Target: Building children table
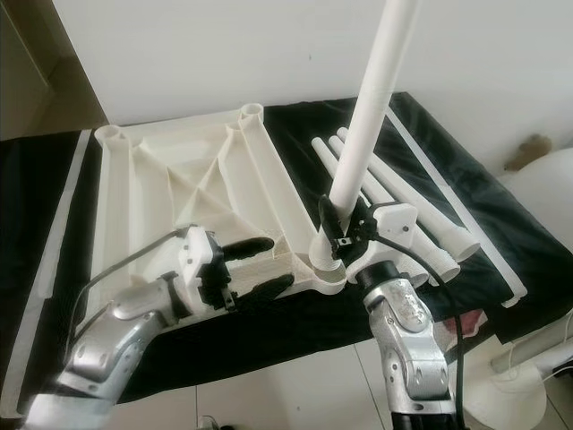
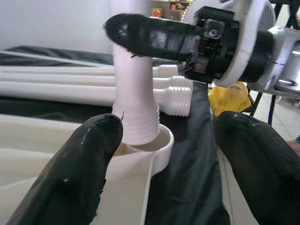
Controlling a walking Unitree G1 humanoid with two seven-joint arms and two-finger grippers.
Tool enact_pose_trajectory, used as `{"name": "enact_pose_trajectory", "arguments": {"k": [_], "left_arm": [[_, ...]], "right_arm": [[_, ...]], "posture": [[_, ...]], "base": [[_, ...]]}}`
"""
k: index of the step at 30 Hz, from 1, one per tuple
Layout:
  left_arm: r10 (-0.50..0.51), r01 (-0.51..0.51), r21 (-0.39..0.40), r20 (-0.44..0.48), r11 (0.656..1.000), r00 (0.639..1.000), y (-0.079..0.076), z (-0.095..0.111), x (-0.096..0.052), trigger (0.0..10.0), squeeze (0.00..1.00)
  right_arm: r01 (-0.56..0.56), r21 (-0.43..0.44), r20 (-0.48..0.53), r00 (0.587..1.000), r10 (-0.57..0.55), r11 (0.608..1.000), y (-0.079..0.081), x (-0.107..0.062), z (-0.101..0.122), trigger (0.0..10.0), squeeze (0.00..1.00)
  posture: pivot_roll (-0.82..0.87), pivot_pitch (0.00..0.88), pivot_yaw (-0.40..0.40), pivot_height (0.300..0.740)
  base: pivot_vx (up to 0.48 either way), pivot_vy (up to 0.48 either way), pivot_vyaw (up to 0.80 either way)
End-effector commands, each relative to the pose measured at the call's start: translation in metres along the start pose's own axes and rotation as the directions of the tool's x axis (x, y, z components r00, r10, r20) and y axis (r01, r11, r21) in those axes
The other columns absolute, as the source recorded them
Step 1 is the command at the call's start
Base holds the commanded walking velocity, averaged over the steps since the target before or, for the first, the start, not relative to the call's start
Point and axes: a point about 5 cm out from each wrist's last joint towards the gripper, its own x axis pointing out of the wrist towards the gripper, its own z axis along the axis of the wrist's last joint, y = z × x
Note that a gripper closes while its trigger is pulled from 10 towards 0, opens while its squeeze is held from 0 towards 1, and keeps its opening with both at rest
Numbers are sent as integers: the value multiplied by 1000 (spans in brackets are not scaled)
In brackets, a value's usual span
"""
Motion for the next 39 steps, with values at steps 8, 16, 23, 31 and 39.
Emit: {"name": "enact_pose_trajectory", "arguments": {"k": [8,16,23,31,39], "left_arm": [[-64,62,-41,-52,997,997,-9,0,-6,10000,0],[-39,36,-71,-49,997,998,-6,6,-4,10000,0],[-42,35,-78,-88,996,995,-8,3,-4,10000,0],[-27,18,-77,-106,997,994,-5,5,-4,10000,0],[-20,11,-78,-114,997,993,-3,7,-6,10000,0]], "right_arm": [[-38,-10,-34,999,37,999,0,-17,-7,10000,0],[-38,-55,-58,998,35,998,0,-27,-17,10000,0],[-60,-162,-60,997,51,985,1,-31,-27,10000,0],[-108,-206,-57,993,99,973,12,-43,-41,10000,0],[12,-99,-39,999,-15,995,7,-51,-49,10000,0]], "posture": [[-40,84,4,740],[-46,92,12,740],[-45,94,18,740],[-38,94,20,740],[-39,97,31,740]], "base": [[0,0,0],[0,0,0],[0,0,0],[0,0,0],[0,0,0]]}}
